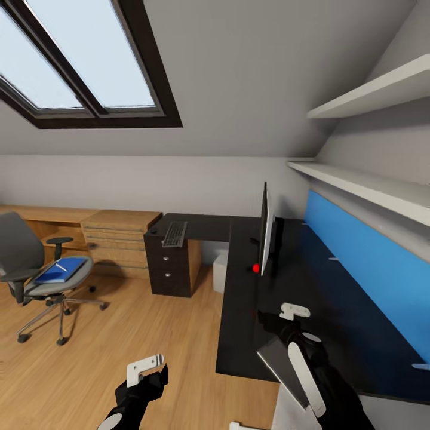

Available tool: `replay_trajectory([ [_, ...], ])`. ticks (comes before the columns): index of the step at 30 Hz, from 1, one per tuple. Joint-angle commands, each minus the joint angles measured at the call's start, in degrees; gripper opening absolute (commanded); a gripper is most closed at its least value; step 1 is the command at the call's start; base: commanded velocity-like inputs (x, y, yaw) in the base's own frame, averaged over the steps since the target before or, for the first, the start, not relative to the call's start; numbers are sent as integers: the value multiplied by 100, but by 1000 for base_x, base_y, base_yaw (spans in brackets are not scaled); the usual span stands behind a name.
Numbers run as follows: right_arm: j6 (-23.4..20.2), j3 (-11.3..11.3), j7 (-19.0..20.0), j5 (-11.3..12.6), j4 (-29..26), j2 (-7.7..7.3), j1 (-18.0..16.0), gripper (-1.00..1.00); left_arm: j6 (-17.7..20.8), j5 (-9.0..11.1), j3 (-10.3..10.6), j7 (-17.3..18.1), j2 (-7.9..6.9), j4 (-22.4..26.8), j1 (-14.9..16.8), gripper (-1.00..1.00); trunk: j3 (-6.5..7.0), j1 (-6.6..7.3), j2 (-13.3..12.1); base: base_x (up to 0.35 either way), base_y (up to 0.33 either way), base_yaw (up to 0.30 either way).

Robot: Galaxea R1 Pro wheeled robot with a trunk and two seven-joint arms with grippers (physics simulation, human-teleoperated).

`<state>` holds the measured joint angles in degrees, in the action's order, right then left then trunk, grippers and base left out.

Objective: In the bedroom, organize the workspace by keeping the computer under the desk, ensuring the monitor is on the desk, placing the keyboard on the desk next to the monitor, placing the mouse on the desk next to the keyboard, moving the folder from the swivel chair onto the desk next to the mouse, stacking the notebook on top of the folder with the pen on top of the notebook, and positioning the swivel chair next to the desk.

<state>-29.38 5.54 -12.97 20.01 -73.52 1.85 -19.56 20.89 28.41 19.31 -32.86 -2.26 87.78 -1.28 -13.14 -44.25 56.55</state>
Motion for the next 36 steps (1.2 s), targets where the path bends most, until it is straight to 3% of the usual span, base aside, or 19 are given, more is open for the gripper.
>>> replay_trajectory([
  [1,-15,8,-55,59,-7,-1,-4,100,11,42,11,-45,-5,11,3,100,-7,2,6,-298,0,0],
  [11,4,6,-55,65,-4,-1,-4,100,11,42,11,-46,-4,11,2,100,-7,2,6,-332,24,-92],
  [23,2,7,-57,65,-13,7,-4,100,16,42,11,-45,-11,11,4,100,-7,2,6,-285,178,-63],
  [36,0,-6,-53,60,-17,-8,-4,100,30,50,5,-41,-10,11,1,100,-7,2,6,-76,66,-2],
])
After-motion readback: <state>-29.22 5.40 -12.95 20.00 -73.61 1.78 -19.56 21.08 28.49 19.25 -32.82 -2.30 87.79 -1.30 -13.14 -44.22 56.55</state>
